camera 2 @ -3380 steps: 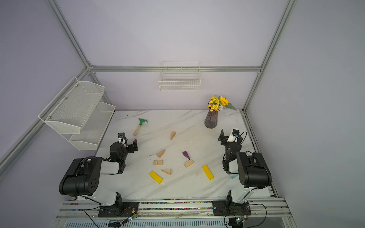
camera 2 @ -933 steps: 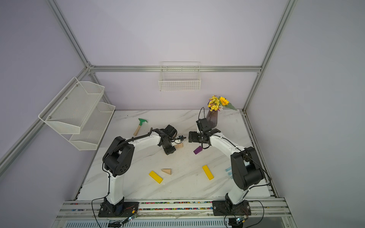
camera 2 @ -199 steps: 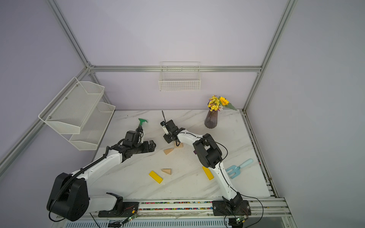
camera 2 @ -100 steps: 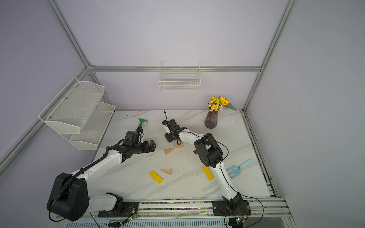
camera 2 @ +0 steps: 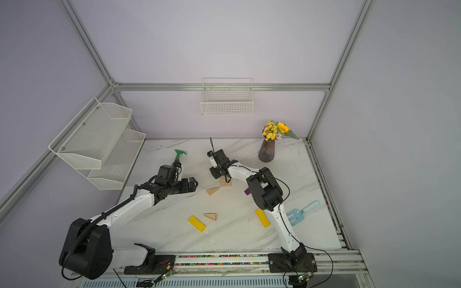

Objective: Assemble a small pinwheel with building blocks
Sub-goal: Assemble the building block at the center of the board.

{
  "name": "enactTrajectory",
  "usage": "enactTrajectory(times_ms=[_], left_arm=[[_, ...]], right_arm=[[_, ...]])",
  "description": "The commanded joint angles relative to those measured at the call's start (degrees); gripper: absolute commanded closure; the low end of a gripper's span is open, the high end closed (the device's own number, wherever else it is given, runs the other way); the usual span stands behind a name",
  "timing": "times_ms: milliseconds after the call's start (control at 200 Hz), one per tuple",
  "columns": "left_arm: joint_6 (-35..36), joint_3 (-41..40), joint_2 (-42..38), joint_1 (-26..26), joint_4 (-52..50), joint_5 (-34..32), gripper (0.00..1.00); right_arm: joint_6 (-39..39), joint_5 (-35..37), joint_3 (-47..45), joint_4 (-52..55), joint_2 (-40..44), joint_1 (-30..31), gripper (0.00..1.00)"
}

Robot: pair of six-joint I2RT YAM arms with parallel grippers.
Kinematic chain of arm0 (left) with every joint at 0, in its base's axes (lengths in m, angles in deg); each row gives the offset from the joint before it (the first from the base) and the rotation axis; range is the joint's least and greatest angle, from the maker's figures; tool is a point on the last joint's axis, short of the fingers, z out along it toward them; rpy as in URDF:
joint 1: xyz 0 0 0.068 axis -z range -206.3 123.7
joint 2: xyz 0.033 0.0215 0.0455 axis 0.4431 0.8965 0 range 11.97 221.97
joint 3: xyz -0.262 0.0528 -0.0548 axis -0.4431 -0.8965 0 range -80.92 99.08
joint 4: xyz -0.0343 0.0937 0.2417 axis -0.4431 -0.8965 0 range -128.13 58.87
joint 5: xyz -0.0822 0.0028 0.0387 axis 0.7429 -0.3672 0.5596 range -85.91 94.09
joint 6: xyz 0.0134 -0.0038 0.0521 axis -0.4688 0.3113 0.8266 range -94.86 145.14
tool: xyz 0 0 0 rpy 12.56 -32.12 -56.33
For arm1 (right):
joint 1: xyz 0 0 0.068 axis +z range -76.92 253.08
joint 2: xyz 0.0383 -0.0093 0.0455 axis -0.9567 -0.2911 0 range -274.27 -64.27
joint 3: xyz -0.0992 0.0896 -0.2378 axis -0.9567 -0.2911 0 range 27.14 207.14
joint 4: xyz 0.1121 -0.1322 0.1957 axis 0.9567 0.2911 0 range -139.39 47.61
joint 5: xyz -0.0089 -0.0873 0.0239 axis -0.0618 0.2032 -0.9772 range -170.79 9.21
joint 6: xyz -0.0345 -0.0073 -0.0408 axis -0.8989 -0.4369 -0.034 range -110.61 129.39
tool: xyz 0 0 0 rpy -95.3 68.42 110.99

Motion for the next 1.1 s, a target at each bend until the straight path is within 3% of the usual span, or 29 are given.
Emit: enactTrajectory(times_ms=[0, 815, 950, 1095], left_arm=[[-1.09, -0.44, -0.59, 0.10, 2.19, 0.68, 0.00], [-1.34, -0.80, -0.72, 0.06, 2.58, 1.05, 0.00], [-1.36, -0.82, -0.73, 0.05, 2.63, 1.13, 0.00], [-1.19, -0.51, -0.56, 0.06, 2.74, 1.31, 0.00]], right_arm=[[-0.85, -0.46, -3.54, 5.73, -0.75, -0.99, 0.51], [-1.23, -2.81, -5.26, 4.65, -0.12, -2.00, 0.60], [-0.84, -3.11, -5.01, 4.66, 0.05, -2.00, 0.59], [0.07, -3.62, -3.58, 4.47, 0.83, -2.00, 0.52]])
